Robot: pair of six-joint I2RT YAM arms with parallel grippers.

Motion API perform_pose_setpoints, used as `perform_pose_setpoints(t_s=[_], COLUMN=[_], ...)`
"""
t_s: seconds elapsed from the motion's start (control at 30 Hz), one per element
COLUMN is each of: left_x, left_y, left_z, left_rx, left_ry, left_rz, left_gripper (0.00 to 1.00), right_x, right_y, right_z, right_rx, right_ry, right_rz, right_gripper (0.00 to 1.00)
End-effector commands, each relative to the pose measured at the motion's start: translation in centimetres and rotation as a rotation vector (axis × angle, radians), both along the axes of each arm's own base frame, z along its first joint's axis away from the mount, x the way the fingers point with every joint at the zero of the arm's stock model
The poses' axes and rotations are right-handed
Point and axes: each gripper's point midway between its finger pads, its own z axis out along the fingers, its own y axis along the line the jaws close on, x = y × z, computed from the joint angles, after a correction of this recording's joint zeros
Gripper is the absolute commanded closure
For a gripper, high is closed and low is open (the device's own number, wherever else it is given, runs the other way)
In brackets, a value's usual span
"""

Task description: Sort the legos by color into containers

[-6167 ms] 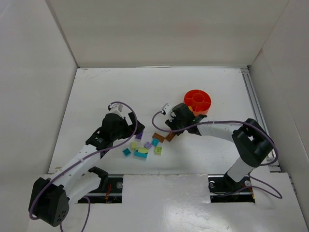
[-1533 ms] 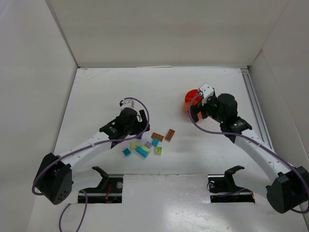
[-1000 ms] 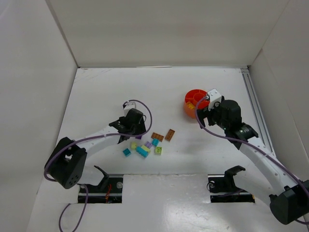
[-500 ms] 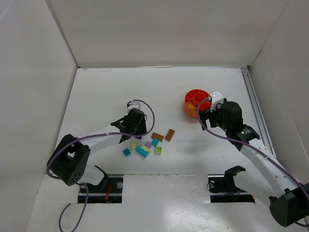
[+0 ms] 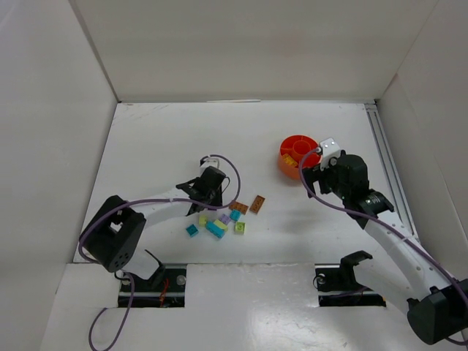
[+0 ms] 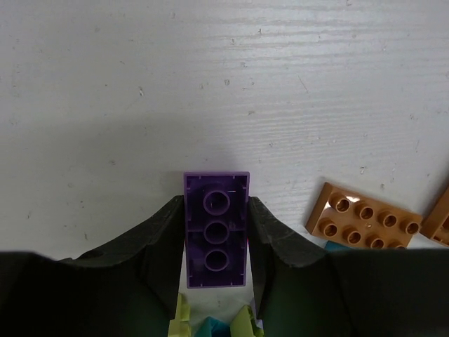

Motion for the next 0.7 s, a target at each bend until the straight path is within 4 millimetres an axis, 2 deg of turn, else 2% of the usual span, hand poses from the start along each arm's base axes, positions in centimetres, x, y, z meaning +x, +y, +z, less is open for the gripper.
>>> perform_pose_setpoints(t_s=[0.0,0.03,0.07,0.13,0.2,0.3,0.37,0.4,0.43,0.47,0.5,0.53,0.57,0.63,0.67], left_x=[0.4,0.9,0.6,1.7,3.1,5.2,6.8,7.7,8.8,9.1,9.8,10.5,10.8,12.2,12.6], left_y=[-0.1,-0.4,-0.6,-1.1,-2.2,-3.8,-5.6,-6.5,-7.7,-9.0,-10.3,-11.5,-13.2,-15.8,-17.0], left_z=[0.7,1.4,1.6,3.6,6.4,10.8,14.0,15.3,17.3,18.2,20.3,20.3,21.8,22.8,23.5], left_rx=[0.039,0.033,0.032,0.001,-0.055,-0.117,-0.187,-0.183,-0.22,-0.246,-0.271,-0.274,-0.297,-0.311,-0.326], left_ry=[-0.01,-0.029,-0.029,-0.082,-0.161,-0.287,-0.389,-0.436,-0.503,-0.527,-0.579,-0.596,-0.657,-0.711,-0.742], left_rz=[0.015,0.021,0.01,0.031,0.021,-0.014,-0.053,-0.101,-0.126,-0.188,-0.236,-0.279,-0.368,-0.462,-0.51], left_gripper=[0.79,0.79,0.8,0.8,0.8,0.81,0.81,0.81,0.82,0.82,0.82,0.82,0.82,0.82,0.82], right_x=[0.0,0.0,-0.1,-0.2,-0.2,-0.3,-0.2,-0.2,-0.3,-0.3,-0.2,-0.4,-0.3,-0.2,-0.2], right_y=[-0.5,-0.5,-0.6,-0.6,-0.6,-1.0,-1.6,-2.3,-2.6,-2.6,-2.9,-3.0,-2.6,-2.9,-3.2], right_z=[0.5,0.5,0.8,1.0,1.2,2.6,3.3,3.1,3.5,3.5,4.0,3.7,4.0,4.5,4.1], right_rx=[0.011,0.011,0.015,0.01,0.016,0.035,0.048,0.046,0.05,0.055,0.065,0.069,0.081,0.083,0.083], right_ry=[-0.026,-0.026,-0.036,-0.047,-0.062,-0.12,-0.149,-0.148,-0.161,-0.16,-0.179,-0.176,-0.185,-0.206,-0.196], right_rz=[-0.027,-0.027,-0.027,-0.022,-0.022,-0.033,-0.061,-0.083,-0.093,-0.088,-0.095,-0.092,-0.071,-0.069,-0.074], right_gripper=[0.0,0.0,0.0,0.0,0.0,0.0,0.0,0.0,0.0,0.0,0.0,0.0,0.0,0.0,0.0])
